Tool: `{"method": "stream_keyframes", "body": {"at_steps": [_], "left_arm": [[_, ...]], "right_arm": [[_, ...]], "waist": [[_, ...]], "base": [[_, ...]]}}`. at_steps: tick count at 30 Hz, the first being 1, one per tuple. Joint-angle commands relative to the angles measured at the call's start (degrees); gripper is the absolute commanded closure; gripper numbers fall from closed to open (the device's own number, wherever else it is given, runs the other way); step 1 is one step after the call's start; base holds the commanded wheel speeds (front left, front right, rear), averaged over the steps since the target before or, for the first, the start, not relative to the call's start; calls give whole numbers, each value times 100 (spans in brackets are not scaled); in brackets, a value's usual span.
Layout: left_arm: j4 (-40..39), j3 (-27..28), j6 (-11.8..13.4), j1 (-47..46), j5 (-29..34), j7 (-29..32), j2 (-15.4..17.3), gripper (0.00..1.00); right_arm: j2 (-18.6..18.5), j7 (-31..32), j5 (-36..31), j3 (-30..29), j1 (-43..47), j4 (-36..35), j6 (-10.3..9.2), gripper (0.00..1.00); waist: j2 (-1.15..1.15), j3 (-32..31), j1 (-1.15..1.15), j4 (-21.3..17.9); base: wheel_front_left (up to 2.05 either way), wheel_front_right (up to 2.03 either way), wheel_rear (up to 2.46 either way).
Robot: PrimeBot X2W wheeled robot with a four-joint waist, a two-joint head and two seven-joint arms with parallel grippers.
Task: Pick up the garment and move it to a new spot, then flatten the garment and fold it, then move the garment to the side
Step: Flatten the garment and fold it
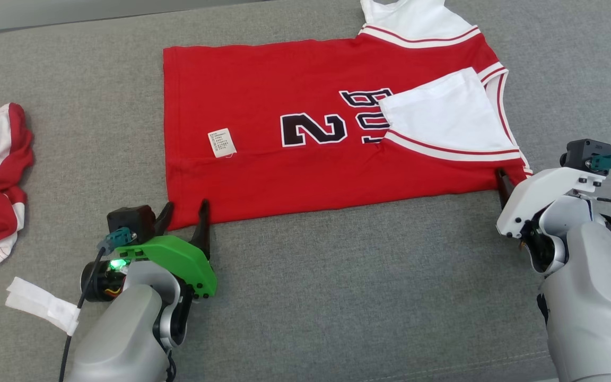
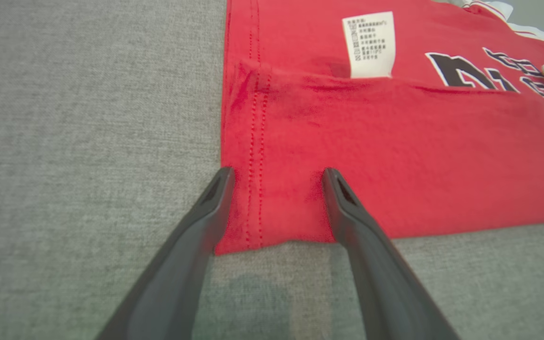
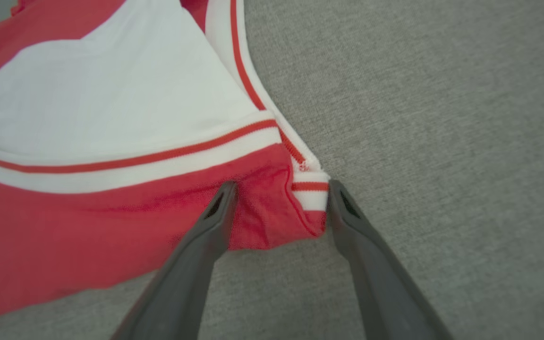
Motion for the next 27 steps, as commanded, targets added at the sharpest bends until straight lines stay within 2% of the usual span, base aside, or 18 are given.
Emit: {"method": "stream_keyframes", "body": {"at_steps": [1, 6, 14, 20, 25, 26, 27], "left_arm": [[155, -69, -44, 90, -41, 148, -22, 100], [258, -118, -131, 247, -129, 245, -64, 100], [193, -168, -190, 658, -216, 274, 47, 100], [-208, -213, -63, 1065, -229, 267, 193, 100], [-674, -225, 151, 1474, -269, 300, 308, 100], [-782, -223, 199, 1553, -276, 316, 327, 100], [-869, -216, 234, 1616, -289, 323, 332, 100]], "right_arm": [[26, 22, -50, 37, -23, 150, 0, 100], [2, -58, -162, -90, 30, 216, -5, 100], [-8, -29, -168, -329, 500, -242, -6, 100], [-12, 189, -162, -461, 1017, -758, -6, 100], [-12, 314, -88, -472, 1361, -1057, -7, 100], [-12, 328, -139, -481, 1416, -1099, -7, 69], [-12, 331, -152, -484, 1447, -1128, -7, 0]], "waist": [[0, 1, 0, 22], [0, -127, 0, 74], [0, -515, 0, 91], [0, -801, 0, 79], [0, -900, 0, 62], [0, -908, 0, 65], [0, -914, 0, 73]], "base": [[0, 0, 0], [0, 0, 0], [0, 0, 0], [0, 0, 0], [0, 0, 0], [0, 0, 0], [0, 0, 0]]}}
